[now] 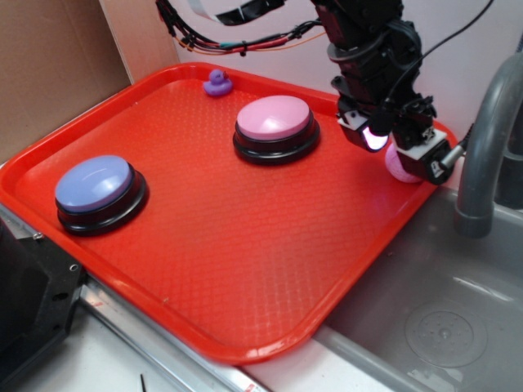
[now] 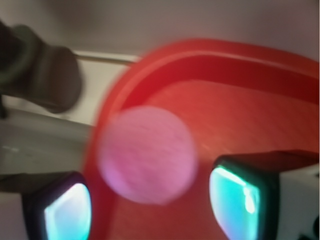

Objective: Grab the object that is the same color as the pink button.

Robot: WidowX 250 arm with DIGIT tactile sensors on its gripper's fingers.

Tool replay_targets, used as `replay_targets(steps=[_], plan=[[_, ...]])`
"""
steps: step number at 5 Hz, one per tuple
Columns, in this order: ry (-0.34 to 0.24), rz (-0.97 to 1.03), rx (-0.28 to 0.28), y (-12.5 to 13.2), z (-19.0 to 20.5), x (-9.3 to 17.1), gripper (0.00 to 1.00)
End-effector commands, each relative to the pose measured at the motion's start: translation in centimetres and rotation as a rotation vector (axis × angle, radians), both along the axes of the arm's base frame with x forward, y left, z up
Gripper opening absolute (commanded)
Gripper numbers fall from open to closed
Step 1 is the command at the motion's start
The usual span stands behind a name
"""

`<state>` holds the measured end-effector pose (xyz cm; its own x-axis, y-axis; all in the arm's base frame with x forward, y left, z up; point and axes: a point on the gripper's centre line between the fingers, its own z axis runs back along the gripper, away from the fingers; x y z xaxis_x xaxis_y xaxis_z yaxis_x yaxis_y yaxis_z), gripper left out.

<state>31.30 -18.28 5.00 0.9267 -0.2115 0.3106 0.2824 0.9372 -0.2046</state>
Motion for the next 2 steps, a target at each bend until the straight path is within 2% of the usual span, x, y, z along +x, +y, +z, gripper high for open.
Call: replay_targets(steps=[1, 2], plan=[[-0.065, -0.001, -0.028, -0.80, 0.67, 1.41, 1.00], [-0.053, 0.017, 0.004, -0.95, 0.15, 1.41, 0.59]])
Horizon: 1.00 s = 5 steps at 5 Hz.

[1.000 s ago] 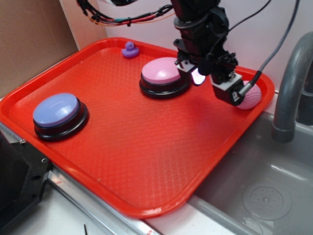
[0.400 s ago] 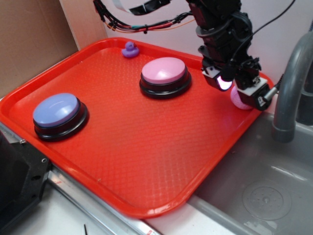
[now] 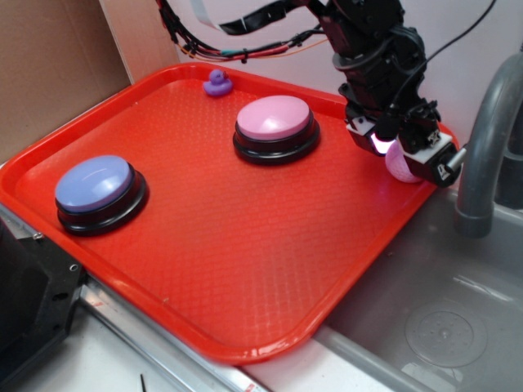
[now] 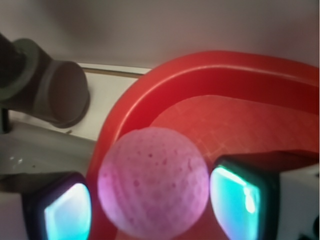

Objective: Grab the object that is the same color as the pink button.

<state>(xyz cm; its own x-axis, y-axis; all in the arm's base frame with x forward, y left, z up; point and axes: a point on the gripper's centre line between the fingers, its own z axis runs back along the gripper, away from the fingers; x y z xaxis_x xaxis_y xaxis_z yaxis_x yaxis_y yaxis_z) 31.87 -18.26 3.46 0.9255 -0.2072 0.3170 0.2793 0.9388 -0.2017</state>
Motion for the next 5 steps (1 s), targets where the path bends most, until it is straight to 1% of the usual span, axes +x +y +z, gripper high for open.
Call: replay_targets(steps=[1, 2, 3, 4, 5], plan=[[-0.035, 0.020, 0.029, -0.4, 1.4, 0.5, 0.00], [-0.062, 0.023, 0.057, 0.5, 3.1, -0.5, 0.00], [-0.079, 0.062, 0.109, 2.8, 6.9, -3.3, 0.00], [-0.043, 0.172, 0.112, 6.1, 10.1, -6.9, 0.00], [0.097, 0.323, 0.156, 9.5, 12.2, -9.1, 0.00]])
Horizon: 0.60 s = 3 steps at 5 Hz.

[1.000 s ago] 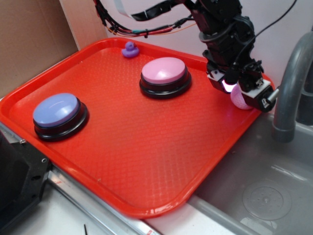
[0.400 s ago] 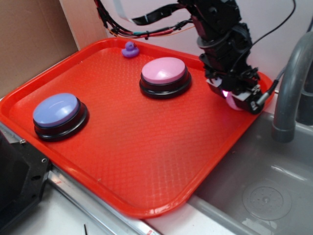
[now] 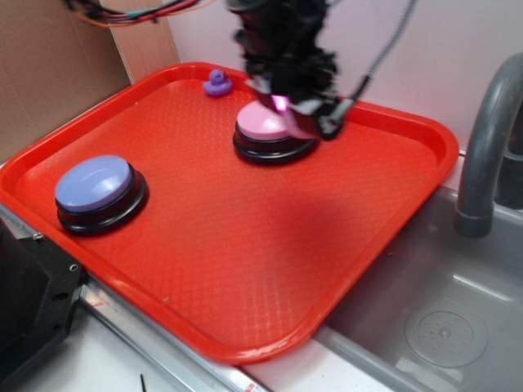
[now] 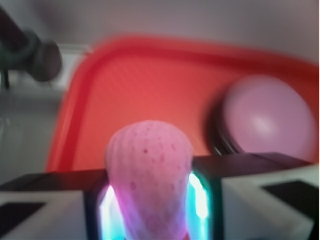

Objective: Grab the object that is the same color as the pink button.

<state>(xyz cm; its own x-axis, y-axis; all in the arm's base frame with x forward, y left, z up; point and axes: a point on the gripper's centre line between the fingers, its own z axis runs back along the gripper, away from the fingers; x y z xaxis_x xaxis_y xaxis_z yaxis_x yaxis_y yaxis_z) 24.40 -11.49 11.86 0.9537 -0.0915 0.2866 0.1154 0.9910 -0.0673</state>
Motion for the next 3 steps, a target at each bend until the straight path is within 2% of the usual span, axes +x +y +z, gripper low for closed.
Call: replay_targets(steps=[1, 2, 3], plan=[[0.101, 0.276, 0.025, 6.4, 5.2, -3.0, 0.00], [0.139, 0.359, 0.038, 10.4, 6.4, -2.0, 0.00], [0.161, 0.385, 0.078, 12.1, 7.8, -1.6, 0.00]])
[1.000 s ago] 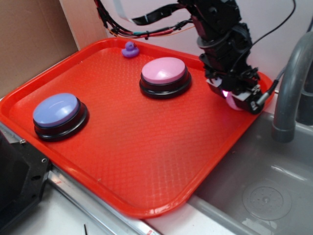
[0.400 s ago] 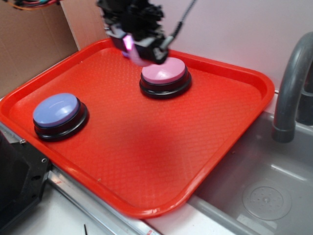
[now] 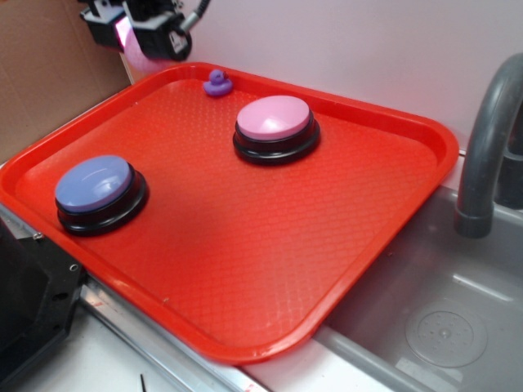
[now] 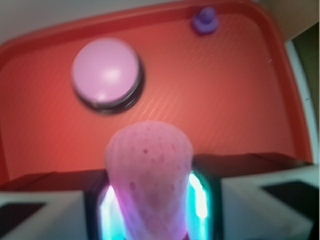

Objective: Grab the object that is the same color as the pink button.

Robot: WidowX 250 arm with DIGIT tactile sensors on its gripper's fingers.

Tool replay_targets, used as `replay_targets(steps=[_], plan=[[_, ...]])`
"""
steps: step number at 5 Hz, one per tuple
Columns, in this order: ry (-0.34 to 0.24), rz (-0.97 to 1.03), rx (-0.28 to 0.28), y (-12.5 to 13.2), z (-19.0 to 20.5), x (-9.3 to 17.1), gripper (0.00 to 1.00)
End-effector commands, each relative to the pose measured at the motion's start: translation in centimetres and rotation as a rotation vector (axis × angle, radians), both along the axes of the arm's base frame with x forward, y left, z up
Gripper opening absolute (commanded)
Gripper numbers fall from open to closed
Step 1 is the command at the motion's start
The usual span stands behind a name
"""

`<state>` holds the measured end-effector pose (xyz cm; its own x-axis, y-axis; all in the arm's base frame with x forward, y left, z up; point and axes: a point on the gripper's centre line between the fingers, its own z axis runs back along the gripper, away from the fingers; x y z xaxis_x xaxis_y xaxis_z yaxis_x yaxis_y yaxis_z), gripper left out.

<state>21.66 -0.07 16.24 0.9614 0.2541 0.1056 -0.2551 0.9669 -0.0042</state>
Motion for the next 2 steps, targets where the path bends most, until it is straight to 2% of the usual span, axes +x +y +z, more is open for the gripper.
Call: replay_targets(steps=[1, 2], plan=[[-0.041, 0.028, 0.022, 0.84, 3.76, 0.59, 0.00], [-0.017, 0.016, 0.030, 0.39, 3.24, 0.45, 0.00]])
